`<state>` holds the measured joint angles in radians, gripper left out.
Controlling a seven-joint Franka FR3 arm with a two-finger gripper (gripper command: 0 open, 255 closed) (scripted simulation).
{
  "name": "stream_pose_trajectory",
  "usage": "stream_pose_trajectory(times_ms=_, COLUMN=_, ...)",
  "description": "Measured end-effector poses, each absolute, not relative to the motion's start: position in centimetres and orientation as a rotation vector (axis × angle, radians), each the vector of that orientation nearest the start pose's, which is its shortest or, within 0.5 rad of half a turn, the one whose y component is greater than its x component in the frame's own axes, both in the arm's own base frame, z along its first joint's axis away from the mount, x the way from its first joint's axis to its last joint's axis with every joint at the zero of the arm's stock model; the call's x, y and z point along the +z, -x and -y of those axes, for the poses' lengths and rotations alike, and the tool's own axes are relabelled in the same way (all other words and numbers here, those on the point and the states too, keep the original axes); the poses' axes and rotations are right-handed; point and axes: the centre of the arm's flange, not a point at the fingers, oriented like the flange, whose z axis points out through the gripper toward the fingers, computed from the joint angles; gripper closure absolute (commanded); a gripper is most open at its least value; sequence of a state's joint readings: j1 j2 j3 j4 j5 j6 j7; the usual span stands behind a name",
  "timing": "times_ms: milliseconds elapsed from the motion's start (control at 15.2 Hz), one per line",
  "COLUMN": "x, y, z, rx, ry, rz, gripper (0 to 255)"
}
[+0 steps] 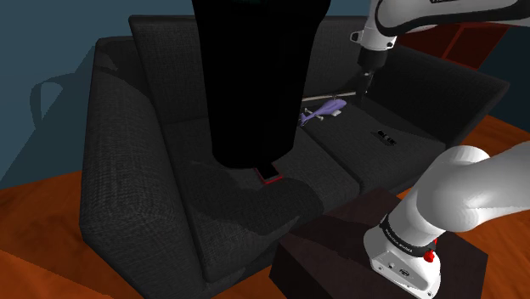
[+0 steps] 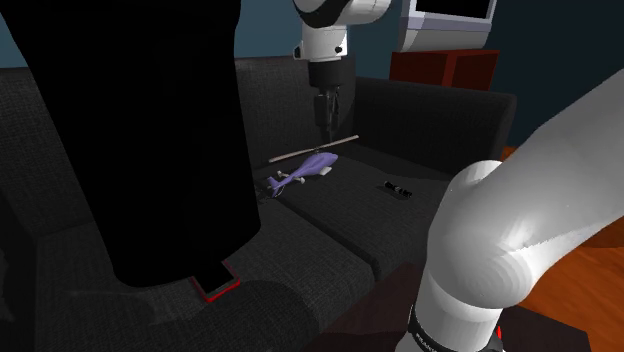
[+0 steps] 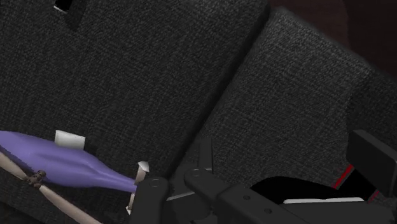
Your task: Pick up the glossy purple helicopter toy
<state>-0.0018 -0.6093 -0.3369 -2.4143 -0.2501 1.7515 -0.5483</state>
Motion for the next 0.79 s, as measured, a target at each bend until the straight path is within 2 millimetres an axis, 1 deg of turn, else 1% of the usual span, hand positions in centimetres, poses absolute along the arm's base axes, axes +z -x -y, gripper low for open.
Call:
stream_pose_trajectory(times_ms=198, x=49.2, y=-35.5, z=18.9, rx=0.135, ry=3.095, rz=0.621, gripper=0)
stream_pose_trajectory(times_ms=396, x=48.0, y=-37.0, z=21.7, rx=0.129, ry=3.071, rz=0.726, gripper=0)
stream_pose_trajectory(times_ms=528, x=47.3, y=-38.7, z=23.7, rx=0.125, ry=3.053, rz=0.795, gripper=0)
stream_pose_trajectory(times_ms=660, x=46.2, y=-40.1, z=26.1, rx=0.122, ry=3.035, rz=0.861, gripper=0)
stream_pose_trajectory(times_ms=792, x=45.4, y=-41.6, z=27.7, rx=0.118, ry=3.014, rz=0.929, gripper=0)
